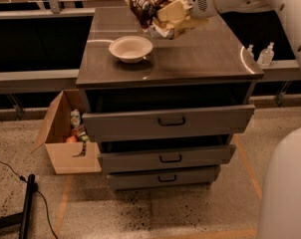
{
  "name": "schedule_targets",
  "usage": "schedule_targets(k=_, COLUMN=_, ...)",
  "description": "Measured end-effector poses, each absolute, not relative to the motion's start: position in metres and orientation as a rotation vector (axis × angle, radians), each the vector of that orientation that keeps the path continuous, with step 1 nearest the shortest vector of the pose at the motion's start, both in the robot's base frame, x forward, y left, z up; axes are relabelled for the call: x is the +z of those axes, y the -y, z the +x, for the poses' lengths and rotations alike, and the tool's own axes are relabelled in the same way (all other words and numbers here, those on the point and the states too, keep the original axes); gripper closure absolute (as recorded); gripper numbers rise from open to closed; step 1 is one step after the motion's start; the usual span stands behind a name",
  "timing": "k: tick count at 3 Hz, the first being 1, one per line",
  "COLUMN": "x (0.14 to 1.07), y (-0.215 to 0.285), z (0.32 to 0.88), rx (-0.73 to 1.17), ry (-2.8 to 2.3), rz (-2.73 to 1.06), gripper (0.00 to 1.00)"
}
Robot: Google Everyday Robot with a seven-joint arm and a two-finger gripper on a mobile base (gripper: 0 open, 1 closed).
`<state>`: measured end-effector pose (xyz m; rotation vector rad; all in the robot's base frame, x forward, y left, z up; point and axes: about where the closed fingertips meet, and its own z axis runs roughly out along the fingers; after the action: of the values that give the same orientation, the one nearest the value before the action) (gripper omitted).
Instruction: Place brown chip bag into paper bowl
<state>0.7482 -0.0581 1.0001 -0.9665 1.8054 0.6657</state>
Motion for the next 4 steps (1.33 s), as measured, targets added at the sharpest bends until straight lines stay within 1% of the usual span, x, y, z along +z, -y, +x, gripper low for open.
schedule_targets(k=2, x=0.981, y=0.009, z=0.746, rx=0.705, ry=-1.79, rz=-1.046, gripper=1.0)
schedule_targets(k=4, x=0.959, y=-0.02, z=0.739, rx=0.729, ry=-1.805, rz=-1.098, gripper=1.0)
